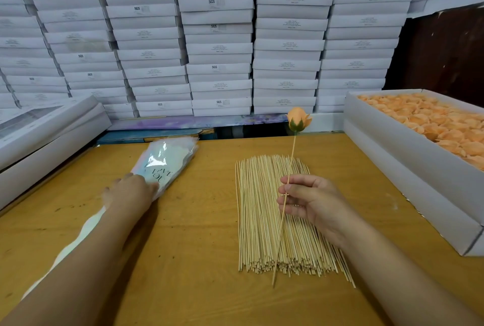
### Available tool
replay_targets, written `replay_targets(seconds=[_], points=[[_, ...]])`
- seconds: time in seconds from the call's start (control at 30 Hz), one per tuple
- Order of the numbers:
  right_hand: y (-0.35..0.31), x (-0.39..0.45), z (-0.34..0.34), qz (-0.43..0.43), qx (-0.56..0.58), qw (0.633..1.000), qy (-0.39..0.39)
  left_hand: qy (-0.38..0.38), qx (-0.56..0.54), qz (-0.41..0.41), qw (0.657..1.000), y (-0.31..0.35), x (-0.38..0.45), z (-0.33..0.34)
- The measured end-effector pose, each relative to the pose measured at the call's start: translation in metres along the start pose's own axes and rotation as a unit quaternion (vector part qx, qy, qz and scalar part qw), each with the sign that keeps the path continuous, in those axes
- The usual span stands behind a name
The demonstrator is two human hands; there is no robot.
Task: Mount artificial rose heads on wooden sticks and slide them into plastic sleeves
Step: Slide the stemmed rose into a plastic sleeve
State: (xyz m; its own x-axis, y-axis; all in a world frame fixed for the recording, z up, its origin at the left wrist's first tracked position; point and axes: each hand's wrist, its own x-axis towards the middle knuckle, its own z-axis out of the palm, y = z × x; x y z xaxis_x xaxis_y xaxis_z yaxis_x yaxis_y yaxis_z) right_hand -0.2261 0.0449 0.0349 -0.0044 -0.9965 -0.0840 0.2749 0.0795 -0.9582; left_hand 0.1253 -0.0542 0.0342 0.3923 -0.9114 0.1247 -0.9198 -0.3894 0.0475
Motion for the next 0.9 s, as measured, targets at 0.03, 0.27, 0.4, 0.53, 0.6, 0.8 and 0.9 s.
replay_targets(seconds=[0.03, 0.27, 0.4, 0.53, 0.6, 0.8, 0.9], points=[[0.0, 0.0, 0.0, 0.0, 0.001, 1.0, -0.001, 0.002, -0.01, -0.002, 1.0, 0.001, -0.001, -0.001], [0.0, 0.001, 0.0, 0.003, 0.003, 1.0, 0.001, 0.017, -0.09, 0.015, 0.996, -0.002, -0.004, -0.006], [-0.001, -0.001, 0.0, 0.004, 0.003, 1.0, 0.0, -0.034, -0.195, -0.003, 0.98, -0.009, 0.005, -0.007], [-0.002, -0.003, 0.001, 0.004, 0.003, 1.0, -0.001, -0.082, -0.239, -0.032, 0.967, -0.012, 0.011, -0.018], [-0.003, -0.004, 0.002, 0.005, 0.005, 1.0, -0.001, -0.084, -0.248, -0.03, 0.965, -0.013, 0.014, -0.021], [-0.007, -0.007, 0.003, 0.018, 0.002, 1.0, -0.013, -0.135, -0.303, 0.014, 0.943, -0.009, 0.009, -0.039], [-0.009, -0.009, 0.005, 0.035, 0.002, 0.999, -0.038, -0.205, -0.441, 0.021, 0.874, 0.004, -0.005, -0.051]])
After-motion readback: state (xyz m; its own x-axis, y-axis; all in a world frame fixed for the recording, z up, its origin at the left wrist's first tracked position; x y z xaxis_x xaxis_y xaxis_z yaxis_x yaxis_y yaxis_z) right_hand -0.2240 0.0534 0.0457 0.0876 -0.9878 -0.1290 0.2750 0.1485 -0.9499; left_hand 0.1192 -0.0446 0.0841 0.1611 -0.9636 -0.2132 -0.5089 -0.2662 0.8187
